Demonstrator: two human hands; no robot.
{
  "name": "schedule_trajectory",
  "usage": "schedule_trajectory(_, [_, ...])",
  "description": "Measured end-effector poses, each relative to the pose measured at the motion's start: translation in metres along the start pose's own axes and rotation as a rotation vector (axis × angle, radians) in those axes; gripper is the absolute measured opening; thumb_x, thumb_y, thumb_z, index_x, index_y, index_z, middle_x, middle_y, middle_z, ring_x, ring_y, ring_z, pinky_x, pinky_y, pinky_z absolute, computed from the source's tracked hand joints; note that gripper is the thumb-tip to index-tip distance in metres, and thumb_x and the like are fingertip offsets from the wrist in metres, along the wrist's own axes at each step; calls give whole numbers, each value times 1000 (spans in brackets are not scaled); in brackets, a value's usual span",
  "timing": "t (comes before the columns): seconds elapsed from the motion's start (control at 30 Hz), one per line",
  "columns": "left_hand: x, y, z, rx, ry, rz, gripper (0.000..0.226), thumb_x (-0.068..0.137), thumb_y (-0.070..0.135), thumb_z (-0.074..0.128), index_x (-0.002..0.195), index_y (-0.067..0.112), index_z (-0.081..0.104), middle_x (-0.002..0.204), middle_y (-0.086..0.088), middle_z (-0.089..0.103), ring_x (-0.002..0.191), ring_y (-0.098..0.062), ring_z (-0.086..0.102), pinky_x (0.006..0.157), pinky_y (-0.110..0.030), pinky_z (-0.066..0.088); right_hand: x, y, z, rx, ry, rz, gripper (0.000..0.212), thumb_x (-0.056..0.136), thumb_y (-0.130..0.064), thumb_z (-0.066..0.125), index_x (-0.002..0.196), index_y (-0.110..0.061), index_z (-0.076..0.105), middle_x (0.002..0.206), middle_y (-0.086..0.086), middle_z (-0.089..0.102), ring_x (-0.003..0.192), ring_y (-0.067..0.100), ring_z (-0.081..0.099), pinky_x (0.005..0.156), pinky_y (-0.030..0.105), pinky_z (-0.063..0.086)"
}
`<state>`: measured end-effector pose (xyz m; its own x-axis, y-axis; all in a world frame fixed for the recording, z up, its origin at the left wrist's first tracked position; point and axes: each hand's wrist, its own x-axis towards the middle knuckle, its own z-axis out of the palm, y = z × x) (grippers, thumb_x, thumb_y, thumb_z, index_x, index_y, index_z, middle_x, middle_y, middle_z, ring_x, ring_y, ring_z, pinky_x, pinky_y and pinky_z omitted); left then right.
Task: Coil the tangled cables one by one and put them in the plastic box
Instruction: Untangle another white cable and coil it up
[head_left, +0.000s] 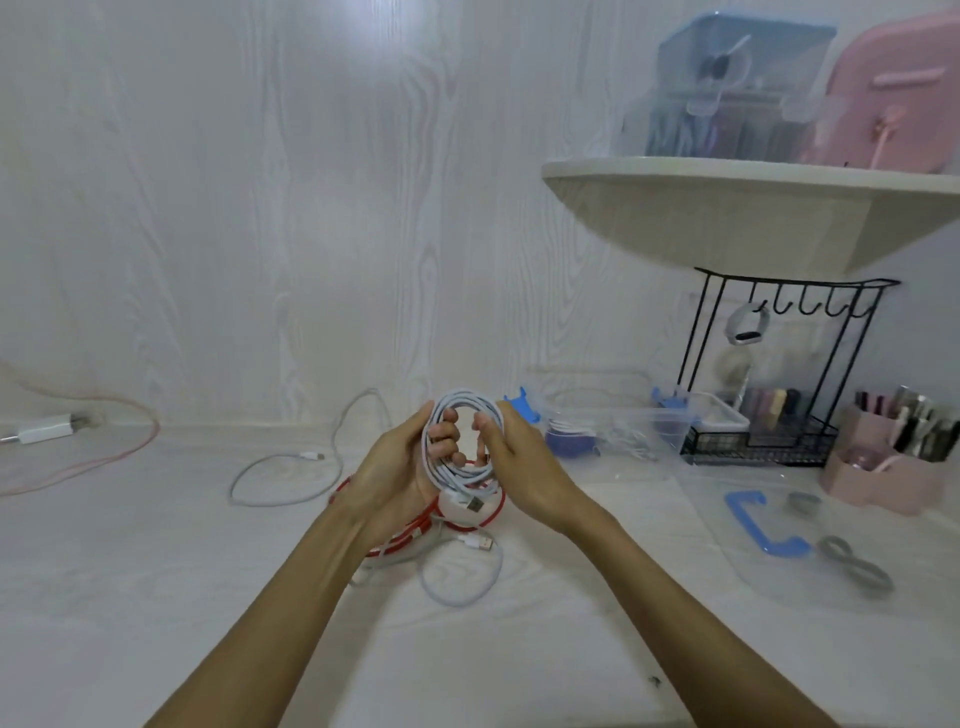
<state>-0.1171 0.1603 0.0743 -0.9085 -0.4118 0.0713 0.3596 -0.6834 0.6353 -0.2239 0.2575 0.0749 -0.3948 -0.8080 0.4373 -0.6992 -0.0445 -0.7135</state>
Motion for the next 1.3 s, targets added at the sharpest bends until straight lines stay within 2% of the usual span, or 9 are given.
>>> schedule_trajectory(0.13, [1,-6,7,101,32,-38,32,98,22,32,72,10,48,44,9,30,33,-5,27,40,-18,36,-11,8,-5,-172,11,-69,27,103,-28,29,98,-7,44,74,-1,49,66,17,48,67,36,42])
schedule_trajectory(0.27, [16,-36,35,307,89,-86,47,100,37,31,59,14,38,34,10,22,24,-2,19,31,-15,18,-39,15,-37,65,-60,77,34,103,-27,33,115,1,48,82,3,51,79,14,51,77,37,48])
schedule_trajectory(0.5, [31,-99,81,350,-209,-289,42,101,37,30,69,13,43,41,8,26,31,-3,23,35,-18,35,-93,58,-122,474,-142,284,36,99,-31,45,130,-15,53,110,14,58,103,24,58,98,43,48])
schedule_trajectory(0.67, [51,-143,120,655,-96,-99,43,103,34,31,65,16,38,42,10,26,34,-4,22,35,-15,23,-110,81,-152,537,-35,359,35,99,-31,44,130,-18,53,118,13,60,118,32,55,101,46,46])
schedule_trajectory(0.83, [72,-162,128,747,-78,-100,45,102,36,32,61,18,38,42,10,28,35,-5,21,35,-16,21,-125,93,-204,182,-16,499,42,97,-46,40,125,-17,47,123,4,57,106,14,61,87,27,53])
schedule_trajectory(0.93, [81,-162,119,762,-44,-109,45,102,36,33,61,18,39,40,10,30,33,-5,23,34,-17,23,-138,116,-260,-289,102,598,26,100,-29,41,113,-11,54,121,11,58,95,23,60,75,28,48])
schedule_trajectory(1.03, [86,-162,107,795,-18,-116,45,102,36,34,61,19,39,40,11,31,33,-5,24,34,-17,23,-149,150,-297,-786,19,766,23,96,-17,51,104,-7,69,118,12,65,101,28,61,87,34,48])
schedule_trajectory(1.2, [88,-160,96,871,-23,-144,47,100,43,35,61,18,40,40,10,32,32,-5,27,34,-16,28,-152,182,-286,-683,-11,874,31,84,-27,68,113,-17,69,119,5,66,99,21,61,77,25,46])
schedule_trajectory(1.3, [89,-155,93,916,-10,-137,47,99,46,34,62,18,40,41,11,32,34,-5,28,36,-18,28,-153,190,-280,-683,130,870,17,82,-24,70,97,-18,77,103,3,72,96,21,64,77,26,47])
